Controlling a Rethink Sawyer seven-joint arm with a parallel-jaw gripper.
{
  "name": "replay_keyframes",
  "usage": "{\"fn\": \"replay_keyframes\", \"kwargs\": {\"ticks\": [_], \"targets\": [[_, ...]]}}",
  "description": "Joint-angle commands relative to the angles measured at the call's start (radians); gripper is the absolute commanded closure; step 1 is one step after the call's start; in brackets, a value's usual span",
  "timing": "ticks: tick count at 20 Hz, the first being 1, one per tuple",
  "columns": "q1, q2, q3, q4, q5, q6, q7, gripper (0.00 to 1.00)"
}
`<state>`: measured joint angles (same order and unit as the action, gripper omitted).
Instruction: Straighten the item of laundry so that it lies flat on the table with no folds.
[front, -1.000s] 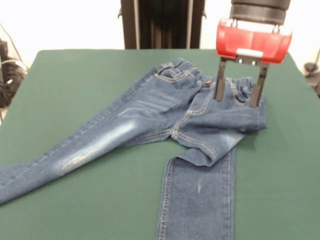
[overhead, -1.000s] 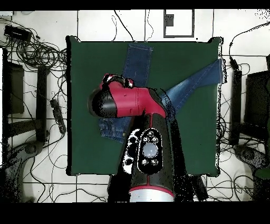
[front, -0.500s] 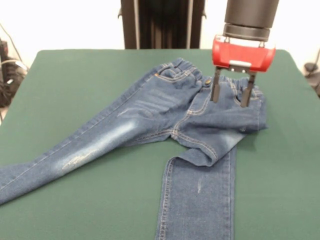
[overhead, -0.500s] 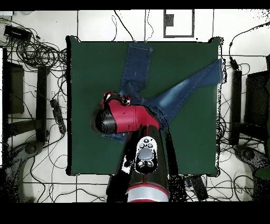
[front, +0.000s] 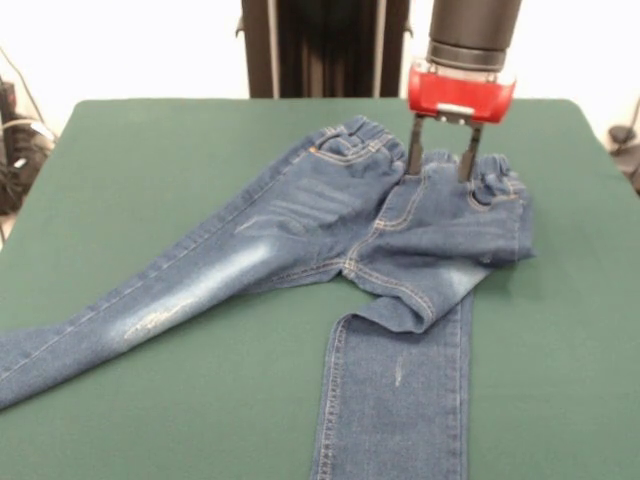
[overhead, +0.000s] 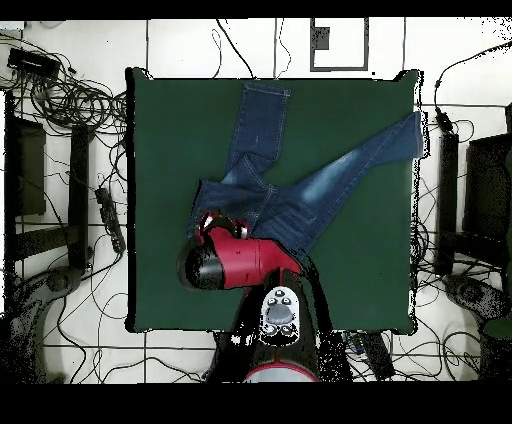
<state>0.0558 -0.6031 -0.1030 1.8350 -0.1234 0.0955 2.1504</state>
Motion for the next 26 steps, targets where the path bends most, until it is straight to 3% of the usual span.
{"fn": "replay_keyframes", "kwargs": {"ticks": [1,8,19,26], "targets": [[-0.025,0.045,0.106,0.208,0.039,-0.129,0.242,0.00],[-0.034,0.156,0.127,0.178,0.049,-0.245,0.233,0.00],[-0.050,0.296,0.195,0.083,0.100,-0.292,0.228,0.00],[-0.060,0.307,0.234,0.117,0.179,-0.184,0.242,0.00]]}}
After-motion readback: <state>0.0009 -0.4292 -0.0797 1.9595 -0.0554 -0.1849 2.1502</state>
